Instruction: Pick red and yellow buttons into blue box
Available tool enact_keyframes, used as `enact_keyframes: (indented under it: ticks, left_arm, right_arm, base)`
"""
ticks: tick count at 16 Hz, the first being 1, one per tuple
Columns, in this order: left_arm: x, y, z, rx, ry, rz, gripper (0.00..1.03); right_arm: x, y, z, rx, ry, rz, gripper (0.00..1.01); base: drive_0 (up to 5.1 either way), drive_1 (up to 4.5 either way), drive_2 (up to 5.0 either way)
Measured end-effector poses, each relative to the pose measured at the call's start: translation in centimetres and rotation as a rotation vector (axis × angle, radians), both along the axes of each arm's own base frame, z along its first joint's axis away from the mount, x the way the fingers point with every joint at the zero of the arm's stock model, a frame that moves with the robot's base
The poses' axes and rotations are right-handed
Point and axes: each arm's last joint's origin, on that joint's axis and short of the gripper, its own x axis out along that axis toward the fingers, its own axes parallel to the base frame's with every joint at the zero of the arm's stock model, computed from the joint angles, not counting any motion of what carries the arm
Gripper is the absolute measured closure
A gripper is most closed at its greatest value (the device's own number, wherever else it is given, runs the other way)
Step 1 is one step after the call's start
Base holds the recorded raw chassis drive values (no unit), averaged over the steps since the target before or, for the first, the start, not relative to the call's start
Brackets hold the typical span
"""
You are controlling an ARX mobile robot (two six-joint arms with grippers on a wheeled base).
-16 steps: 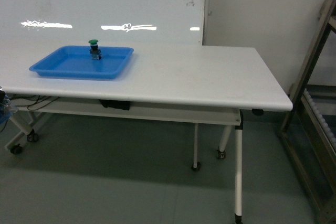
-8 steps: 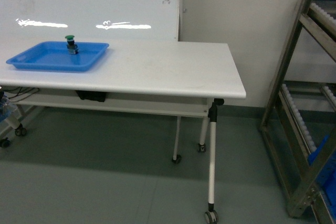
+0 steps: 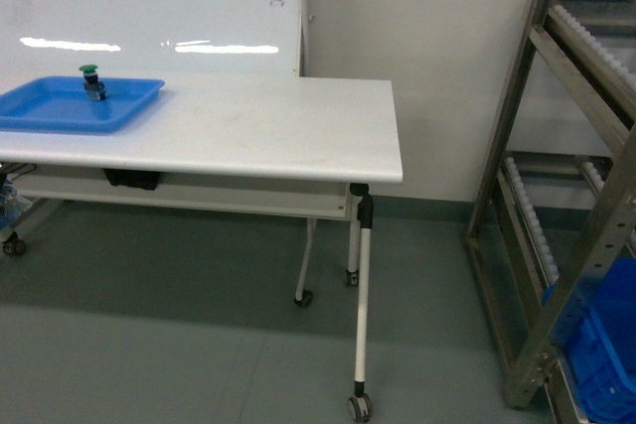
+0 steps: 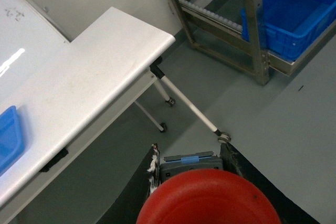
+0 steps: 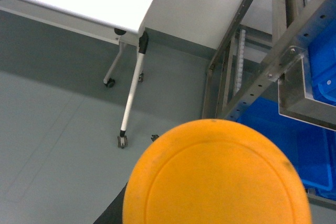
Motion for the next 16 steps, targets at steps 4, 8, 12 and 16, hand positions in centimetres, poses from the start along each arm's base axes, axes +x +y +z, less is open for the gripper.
enact_keyframes:
  ticks: [4, 8, 12, 16]
  left_arm:
    - [0.02, 0.0, -0.01, 0.0, 0.0, 0.0, 0.74]
    - [0.02, 0.0, -0.01, 0.0, 0.0, 0.0, 0.74]
    - [0.02, 0.0, -0.01, 0.0, 0.0, 0.0, 0.74]
    - [0.03, -0.01, -0.02, 0.0, 0.001, 0.0, 0.74]
  right_arm:
    - [0.0, 0.0, 0.01, 0.0, -0.001, 0.0, 0.75]
    - [0.0, 0.0, 0.01, 0.0, -0.001, 0.0, 0.75]
    - [0.0, -0.01, -0.01, 0.0, 0.0, -0.001, 0.75]
    - [0.0, 0.01, 0.0, 0.0, -0.001, 0.0, 0.75]
  base:
    - [4.2, -1.94, -1.9]
    - [4.1, -2.21, -2.2]
    - [4.1, -2.18, -2.2]
    - [4.2, -2.07, -2.1]
